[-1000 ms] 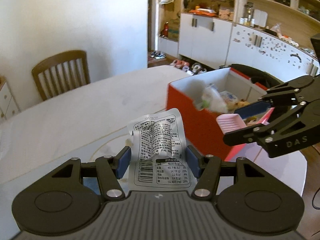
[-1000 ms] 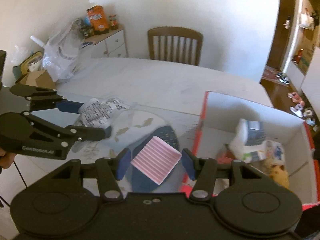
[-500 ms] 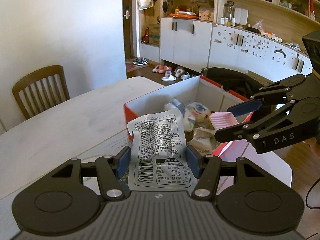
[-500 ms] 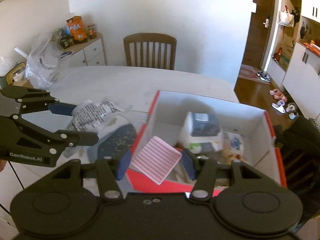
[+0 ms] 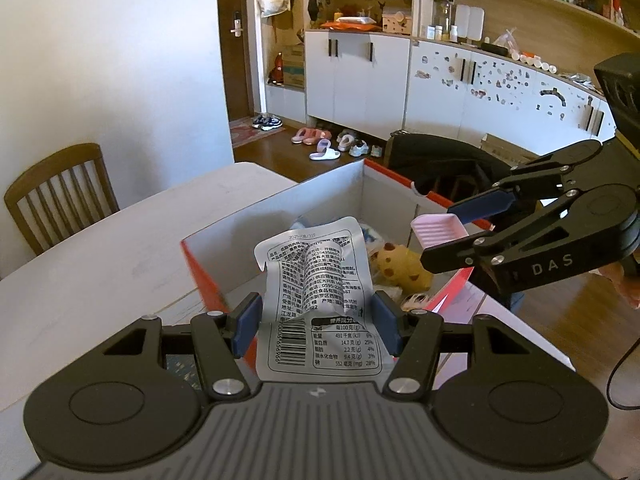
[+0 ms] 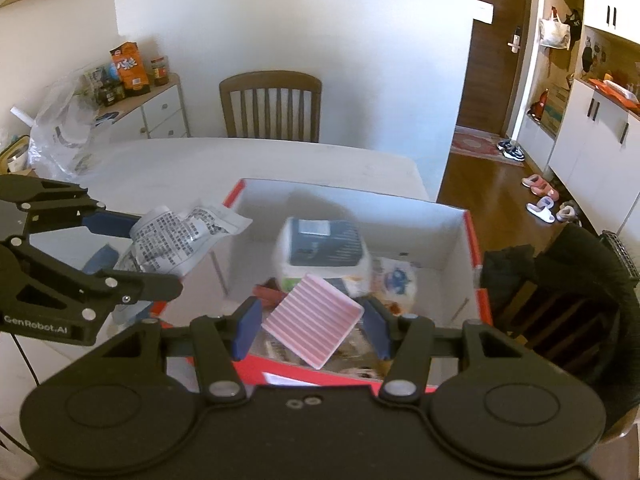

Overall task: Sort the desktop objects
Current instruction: 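Carry the snack packet and pink tray in both tools over the red box, then open the left tool to drop the packet while the right tool drops the pink tray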

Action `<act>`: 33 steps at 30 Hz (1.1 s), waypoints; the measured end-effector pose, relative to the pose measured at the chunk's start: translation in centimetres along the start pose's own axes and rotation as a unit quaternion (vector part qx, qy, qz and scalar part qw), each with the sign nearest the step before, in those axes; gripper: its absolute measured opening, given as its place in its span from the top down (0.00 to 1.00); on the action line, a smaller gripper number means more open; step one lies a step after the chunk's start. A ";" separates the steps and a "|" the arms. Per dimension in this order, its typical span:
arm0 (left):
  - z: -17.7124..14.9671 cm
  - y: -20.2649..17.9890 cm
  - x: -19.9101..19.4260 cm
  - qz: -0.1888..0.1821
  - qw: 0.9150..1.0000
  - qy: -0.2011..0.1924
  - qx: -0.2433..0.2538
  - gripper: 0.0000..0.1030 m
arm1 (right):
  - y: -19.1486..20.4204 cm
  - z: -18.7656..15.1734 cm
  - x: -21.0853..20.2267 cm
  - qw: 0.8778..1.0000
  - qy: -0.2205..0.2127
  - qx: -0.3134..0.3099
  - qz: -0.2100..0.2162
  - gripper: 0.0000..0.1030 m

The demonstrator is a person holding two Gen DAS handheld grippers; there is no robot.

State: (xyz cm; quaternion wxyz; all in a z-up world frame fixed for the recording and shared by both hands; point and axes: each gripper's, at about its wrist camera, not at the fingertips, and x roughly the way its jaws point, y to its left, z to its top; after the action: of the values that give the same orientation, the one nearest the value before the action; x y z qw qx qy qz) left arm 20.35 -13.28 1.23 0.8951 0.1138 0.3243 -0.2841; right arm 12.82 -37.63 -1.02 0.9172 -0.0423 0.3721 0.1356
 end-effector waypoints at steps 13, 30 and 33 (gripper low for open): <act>3.6 -3.0 5.8 0.014 0.999 0.015 0.039 0.43 | -4.1 0.3 3.0 1.000 0.015 -0.005 -0.006 0.47; 4.6 -2.6 12.2 0.036 0.994 0.063 0.077 0.43 | -5.2 -0.9 8.0 0.998 0.063 -0.015 0.018 0.47; 4.2 -2.2 12.7 0.043 0.993 0.071 0.079 0.43 | -5.0 -1.1 8.4 0.997 0.068 -0.019 0.024 0.47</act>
State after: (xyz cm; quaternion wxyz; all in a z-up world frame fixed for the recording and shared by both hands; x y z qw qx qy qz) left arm 29.20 -22.21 -3.81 0.8692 0.2177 0.3590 -0.2612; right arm 19.27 -40.78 -7.73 0.8851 -0.0602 0.4322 0.1618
